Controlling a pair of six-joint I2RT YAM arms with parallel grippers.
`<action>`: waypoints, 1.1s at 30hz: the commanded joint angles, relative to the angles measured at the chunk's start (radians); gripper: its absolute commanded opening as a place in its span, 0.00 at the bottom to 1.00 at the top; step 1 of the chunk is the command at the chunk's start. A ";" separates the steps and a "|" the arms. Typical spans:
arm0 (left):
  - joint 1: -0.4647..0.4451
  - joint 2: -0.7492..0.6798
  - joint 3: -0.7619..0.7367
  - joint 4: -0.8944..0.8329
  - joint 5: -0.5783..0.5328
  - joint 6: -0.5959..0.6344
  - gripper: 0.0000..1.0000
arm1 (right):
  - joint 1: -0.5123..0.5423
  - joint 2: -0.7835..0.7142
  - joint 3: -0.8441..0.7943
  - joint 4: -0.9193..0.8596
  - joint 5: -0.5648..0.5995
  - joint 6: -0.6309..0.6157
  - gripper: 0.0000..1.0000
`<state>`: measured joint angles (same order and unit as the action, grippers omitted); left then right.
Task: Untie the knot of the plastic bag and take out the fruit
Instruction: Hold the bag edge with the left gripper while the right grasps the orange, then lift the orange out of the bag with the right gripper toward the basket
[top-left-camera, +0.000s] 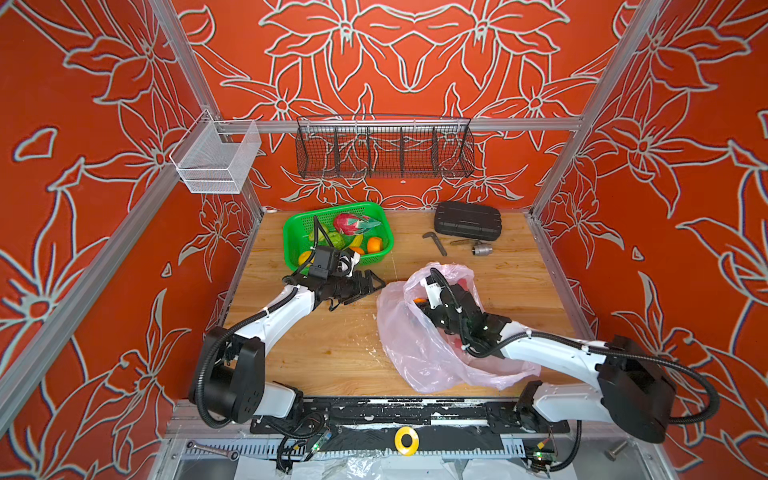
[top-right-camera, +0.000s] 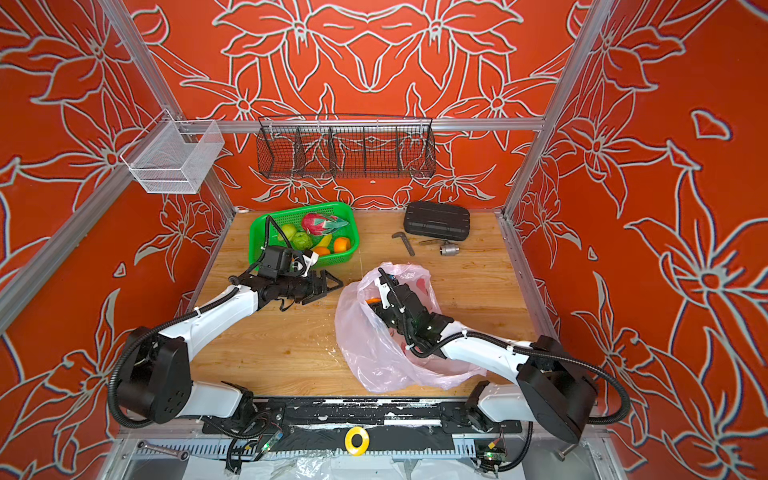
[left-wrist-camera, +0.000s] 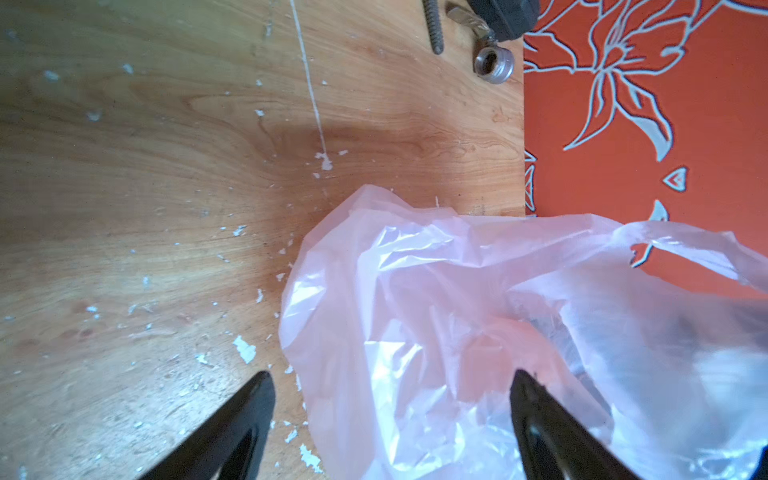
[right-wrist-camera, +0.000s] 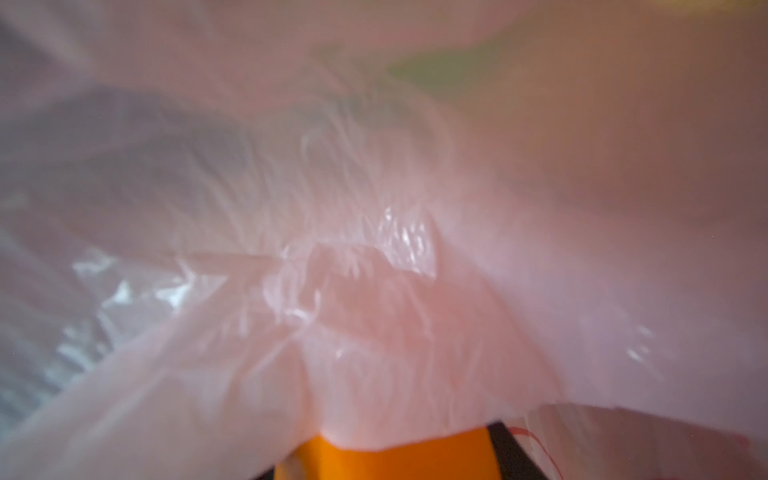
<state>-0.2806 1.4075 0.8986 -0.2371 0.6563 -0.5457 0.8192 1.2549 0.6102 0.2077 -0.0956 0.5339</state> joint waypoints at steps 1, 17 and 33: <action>-0.075 0.053 0.021 -0.011 -0.009 -0.012 0.87 | -0.004 -0.064 -0.017 -0.067 -0.017 0.042 0.26; -0.105 0.379 0.167 0.002 -0.201 0.021 0.00 | -0.026 -0.541 -0.013 -0.540 0.040 0.089 0.27; -0.010 0.107 0.133 -0.056 -0.367 -0.005 0.74 | -0.034 -0.111 0.686 -0.519 0.006 -0.122 0.27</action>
<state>-0.3458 1.6653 1.0622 -0.2432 0.3511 -0.5617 0.7902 1.0096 1.1790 -0.3023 -0.0273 0.4774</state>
